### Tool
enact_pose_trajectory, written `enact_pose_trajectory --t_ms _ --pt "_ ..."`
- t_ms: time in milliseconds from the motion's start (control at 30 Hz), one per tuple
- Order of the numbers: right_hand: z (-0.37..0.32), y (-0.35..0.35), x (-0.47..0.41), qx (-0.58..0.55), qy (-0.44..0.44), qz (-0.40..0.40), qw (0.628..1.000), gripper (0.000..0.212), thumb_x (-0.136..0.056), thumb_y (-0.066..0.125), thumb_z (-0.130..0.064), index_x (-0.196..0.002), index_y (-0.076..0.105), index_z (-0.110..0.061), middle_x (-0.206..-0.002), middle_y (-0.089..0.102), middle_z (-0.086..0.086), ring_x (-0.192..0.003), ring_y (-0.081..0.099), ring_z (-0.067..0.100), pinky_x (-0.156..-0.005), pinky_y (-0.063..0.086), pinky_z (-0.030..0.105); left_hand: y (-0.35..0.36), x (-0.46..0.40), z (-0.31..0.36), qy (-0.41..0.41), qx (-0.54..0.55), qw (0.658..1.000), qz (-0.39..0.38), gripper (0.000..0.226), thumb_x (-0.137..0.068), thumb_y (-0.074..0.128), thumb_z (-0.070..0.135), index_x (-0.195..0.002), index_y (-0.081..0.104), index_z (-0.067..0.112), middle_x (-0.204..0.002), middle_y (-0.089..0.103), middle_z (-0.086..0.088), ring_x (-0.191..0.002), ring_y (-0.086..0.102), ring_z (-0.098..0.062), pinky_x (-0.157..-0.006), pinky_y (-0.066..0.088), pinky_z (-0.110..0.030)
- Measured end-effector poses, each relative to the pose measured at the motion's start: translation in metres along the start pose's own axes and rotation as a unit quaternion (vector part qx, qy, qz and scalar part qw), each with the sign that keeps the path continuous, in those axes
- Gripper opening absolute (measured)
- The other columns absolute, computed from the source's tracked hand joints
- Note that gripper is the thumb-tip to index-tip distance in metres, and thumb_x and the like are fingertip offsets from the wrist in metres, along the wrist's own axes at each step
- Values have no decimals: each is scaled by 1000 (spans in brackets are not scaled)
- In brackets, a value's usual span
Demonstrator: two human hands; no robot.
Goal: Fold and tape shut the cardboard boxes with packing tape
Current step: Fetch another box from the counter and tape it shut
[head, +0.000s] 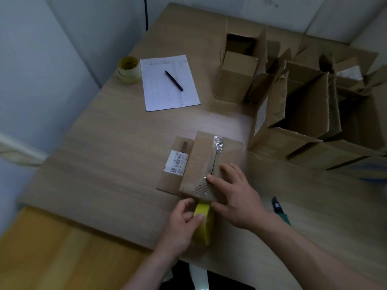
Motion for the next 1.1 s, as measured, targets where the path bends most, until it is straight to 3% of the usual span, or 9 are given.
enact_pose_trajectory --t_ms 133,333,533,600,733,833,900,1000,1100 --pt "-2 -3 -1 9 6 3 1000 79 -71 54 -62 -145 29 -47 -157 7 -10 -148 -5 14 -107 39 46 5 -3 6 -30 -34 999 13 35 -84 72 5 -114 57 12 -92 74 -15 -88 70 -34 -82 56 -47" --pt "-6 -8 1 -5 10 5 1000 77 -73 65 -55 -144 35 -47 -158 11 -7 -147 -2 13 -108 38 42 14 -9 7 -147 41 988 0 4 -89 62 2 -88 65 3 -63 62 -17 -48 62 -26 -43 48 -25" --pt "-11 -13 4 -47 25 -39 998 79 -78 69 -50 -148 32 -46 -162 5 -10 -150 -5 10 -116 29 41 12 -22 8 -153 7 987 40 12 -84 69 10 -89 71 -1 -90 69 -29 -84 66 -43 -80 53 -57" --pt "-6 -23 13 -138 36 12 990 79 -81 72 -40 -150 34 -41 -162 16 -9 -148 9 7 -116 24 33 9 -25 6 -146 -5 989 39 14 -83 70 11 -90 72 -1 -92 70 -29 -89 67 -44 -82 53 -58" --pt "51 -34 63 -143 180 253 940 65 -77 77 -21 -138 54 -18 -129 58 5 -116 55 22 -95 46 36 12 -28 1 -151 18 988 27 10 -85 67 8 -87 67 -1 -79 70 -27 -60 68 -31 -53 55 -32" --pt "101 3 108 -34 356 115 927 71 -80 73 -39 -142 42 -26 -120 53 10 -105 54 31 -84 49 40 14 -28 -4 -153 40 986 41 10 -86 66 7 -84 62 -1 -86 69 -32 -50 65 -27 -47 50 -26" --pt "121 26 129 7 395 31 918 70 -84 68 -45 -145 35 -28 -123 52 12 -109 53 33 -85 50 38 16 -28 -6 -143 53 987 49 11 -86 67 7 -82 60 -1 -91 67 -36 -50 65 -26 -48 51 -26" --pt "130 28 132 -16 374 66 925 51 -91 58 -23 -140 48 -17 -110 58 18 -99 58 37 -78 48 39 17 -28 -10 -135 60 988 53 13 -86 68 9 -83 60 0 -84 70 -30 -55 67 -27 -49 52 -27" --pt "117 2 130 -184 379 202 884 27 -93 48 -17 -118 60 -14 -90 65 14 -82 60 37 -70 48 43 16 -27 -9 -126 77 988 52 16 -86 69 11 -96 64 0 -88 71 -28 -73 70 -35 -67 57 -40"
Point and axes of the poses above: each hand's wrist, its own x-axis away from the middle knuckle, its own y-axis out of the palm, z = x × y, the point moved 6 cm from there along -x, towards the middle knuckle
